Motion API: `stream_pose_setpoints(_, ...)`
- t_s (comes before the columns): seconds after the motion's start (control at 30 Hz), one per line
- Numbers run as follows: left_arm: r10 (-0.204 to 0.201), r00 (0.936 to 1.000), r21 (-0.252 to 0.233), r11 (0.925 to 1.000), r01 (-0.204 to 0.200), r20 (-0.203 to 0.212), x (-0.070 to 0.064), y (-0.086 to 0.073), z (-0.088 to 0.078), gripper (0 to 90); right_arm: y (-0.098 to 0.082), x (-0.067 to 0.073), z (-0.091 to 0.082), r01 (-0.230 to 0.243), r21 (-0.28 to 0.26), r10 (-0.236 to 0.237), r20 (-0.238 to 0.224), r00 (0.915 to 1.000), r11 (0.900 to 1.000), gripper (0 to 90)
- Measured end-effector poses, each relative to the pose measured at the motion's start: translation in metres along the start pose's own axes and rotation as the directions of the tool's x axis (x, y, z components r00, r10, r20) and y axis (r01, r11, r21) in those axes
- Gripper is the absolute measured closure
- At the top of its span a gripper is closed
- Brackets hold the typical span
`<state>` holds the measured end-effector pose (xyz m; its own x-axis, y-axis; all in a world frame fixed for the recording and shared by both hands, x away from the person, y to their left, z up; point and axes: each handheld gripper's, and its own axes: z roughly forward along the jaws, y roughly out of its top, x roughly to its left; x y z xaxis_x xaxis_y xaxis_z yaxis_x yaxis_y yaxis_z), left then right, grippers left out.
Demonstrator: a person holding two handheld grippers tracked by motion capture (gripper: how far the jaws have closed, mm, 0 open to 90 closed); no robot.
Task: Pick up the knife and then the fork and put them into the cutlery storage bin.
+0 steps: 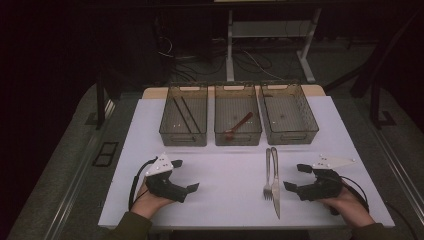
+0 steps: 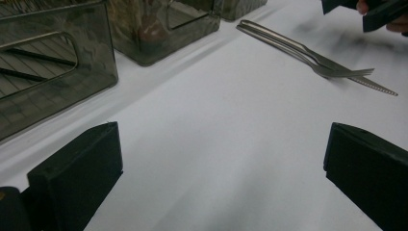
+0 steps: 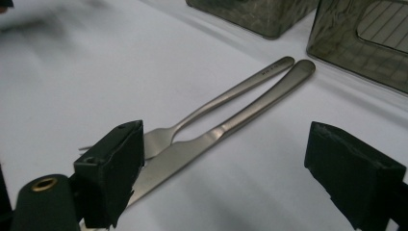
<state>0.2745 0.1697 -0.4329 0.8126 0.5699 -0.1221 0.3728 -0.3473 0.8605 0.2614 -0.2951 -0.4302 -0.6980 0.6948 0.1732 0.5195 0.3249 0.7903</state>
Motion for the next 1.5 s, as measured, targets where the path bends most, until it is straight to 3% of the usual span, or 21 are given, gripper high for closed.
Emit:
stream_pose_setpoints(0.1,-0.006,1.0000,0.002,1.0000,0.006,0.006,0.000,0.000,0.001,0.0,0.007,0.000,-0.001,0.004,-0.001,-0.004,-0.010,0.9999,1.000,13.3)
stream_pose_setpoints(0.2,-0.013,0.9999,0.009,0.9999,0.013,0.011,0.000,0.000,0.002,0.0,0.014,-0.003,0.000,-0.028,0.012,0.029,-0.046,0.9985,1.000,16.8)
stream_pose_setpoints(0.6,-0.003,0.9999,0.021,0.9998,0.002,0.011,-0.002,0.000,0.003,0.0,0.030,-0.008,0.021,-0.041,0.095,0.045,-0.039,0.9982,0.995,60.2)
stream_pose_setpoints(0.93,0.014,0.9999,0.022,0.9997,-0.014,0.007,-0.002,0.001,0.003,0.0,0.038,-0.007,0.049,0.002,0.185,0.005,-0.039,0.9992,0.983,87.6)
stream_pose_setpoints(1.5,0.013,0.9999,0.018,0.9998,-0.013,0.005,-0.003,0.001,0.004,0.0,0.033,0.004,0.064,0.063,0.270,-0.055,-0.037,0.9978,0.961,88.8)
